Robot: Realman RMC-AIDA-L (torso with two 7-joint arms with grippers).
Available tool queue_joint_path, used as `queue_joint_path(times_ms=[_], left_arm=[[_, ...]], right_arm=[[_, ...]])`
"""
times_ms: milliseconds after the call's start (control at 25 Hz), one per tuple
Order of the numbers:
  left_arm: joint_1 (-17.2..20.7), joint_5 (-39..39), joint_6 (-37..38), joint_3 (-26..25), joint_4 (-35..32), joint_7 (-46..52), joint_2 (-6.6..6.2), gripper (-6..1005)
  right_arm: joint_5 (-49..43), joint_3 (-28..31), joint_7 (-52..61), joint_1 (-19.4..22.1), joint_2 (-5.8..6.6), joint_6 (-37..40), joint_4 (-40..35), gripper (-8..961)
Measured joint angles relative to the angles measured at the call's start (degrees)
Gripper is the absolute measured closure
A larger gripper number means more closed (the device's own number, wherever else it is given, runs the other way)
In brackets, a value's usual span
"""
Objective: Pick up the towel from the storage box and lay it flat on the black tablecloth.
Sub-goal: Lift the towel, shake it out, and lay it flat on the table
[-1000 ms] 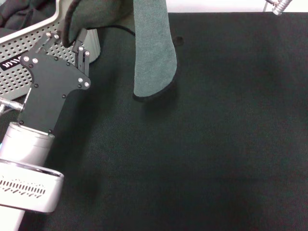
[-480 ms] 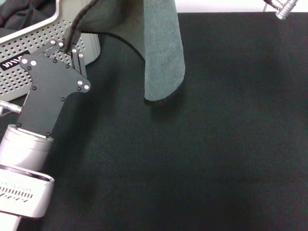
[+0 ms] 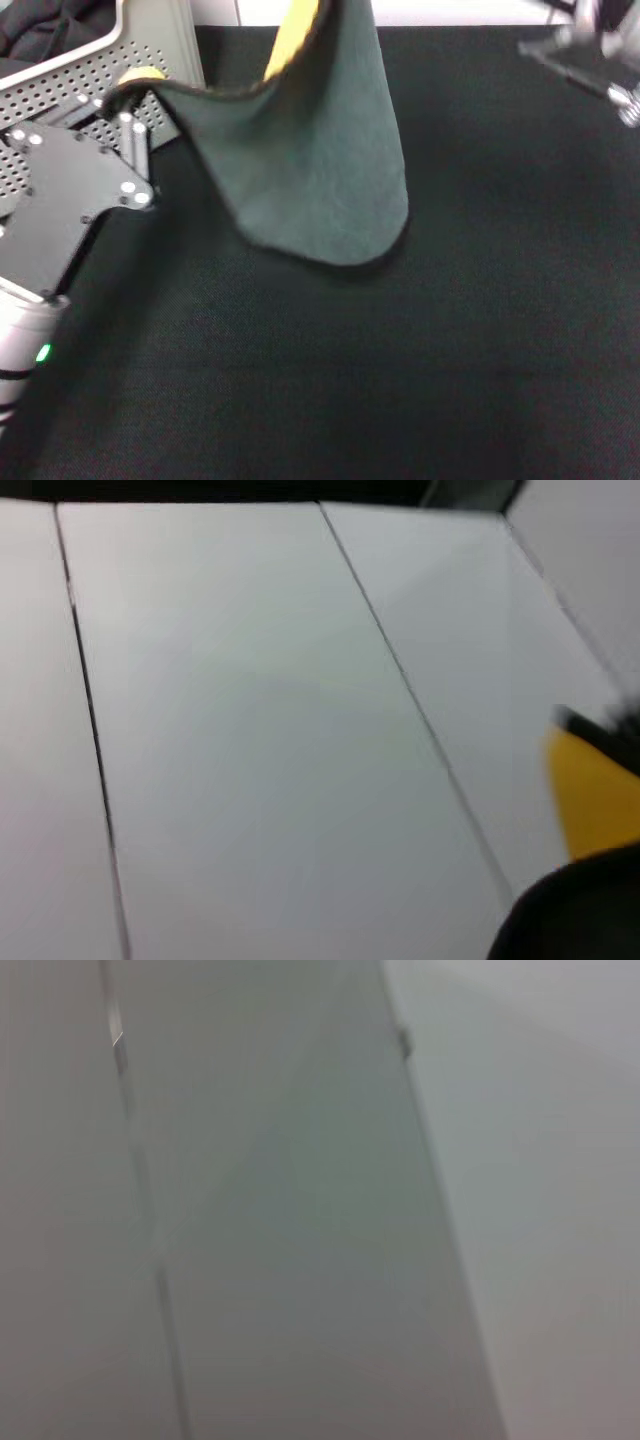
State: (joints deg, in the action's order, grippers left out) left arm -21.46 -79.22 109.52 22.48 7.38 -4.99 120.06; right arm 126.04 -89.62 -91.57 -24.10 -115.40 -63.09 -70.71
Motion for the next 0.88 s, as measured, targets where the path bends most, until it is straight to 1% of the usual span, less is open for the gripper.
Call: queue_joint_path(times_ms=[80,120,280,400,480,600,640,680,720,760,880], left_arm=[[0.8,-0.1,0.7,1.8,-4.9,11.1,-0.06,982],[1.2,-0.1,1.0,2.8,-8.8,18.8,-0.11,982],[2.2,-0.3,1.0,4.4,-20.9,44.7,-0.18,983],[2.2,-2.2,0.9,5.5,-29.5,60.5,-0.70,984],[1.9,-4.4,0.8,5.6,-33.2,66.5,-1.38,985],[0.7,-8.7,0.9,5.7,-38.0,75.0,-2.94,985],[0.7,-8.7,0.9,5.7,-38.0,75.0,-2.94,986],[0.1,-10.1,1.0,5.7,-39.5,78.1,-3.62,986],[-0.9,-11.9,1.4,5.9,-41.6,84.3,-4.90,986],[-1.5,-12.3,2.0,6.6,-43.6,88.0,-5.59,986],[-1.6,-12.3,3.7,8.1,-47.7,92.2,-6.11,986]], right_arm=[[-3.9,1.6,0.2,1.0,0.01,-3.2,-0.3,885],[-5.6,2.3,0.2,1.6,0.00,-4.5,-0.5,885],[-11.5,5.5,0.4,3.3,0.01,-7.5,-1.0,884],[-16.8,8.5,1.1,3.7,0.04,-9.8,-2.0,883],[-19.6,10.5,1.9,3.7,0.09,-11.7,-2.3,882],[-23.1,14.3,3.0,3.6,0.11,-15.3,-2.5,882],[-24.5,15.3,3.3,3.6,0.12,-16.2,-2.8,881],[-25.9,16.5,3.6,3.6,0.14,-17.0,-3.3,881],[-27.1,17.2,4.0,3.6,0.16,-17.5,-3.9,881],[-28.9,18.2,4.6,3.6,0.18,-18.3,-5.1,881],[-31.3,19.5,5.9,4.1,0.18,-20.3,-8.1,880]])
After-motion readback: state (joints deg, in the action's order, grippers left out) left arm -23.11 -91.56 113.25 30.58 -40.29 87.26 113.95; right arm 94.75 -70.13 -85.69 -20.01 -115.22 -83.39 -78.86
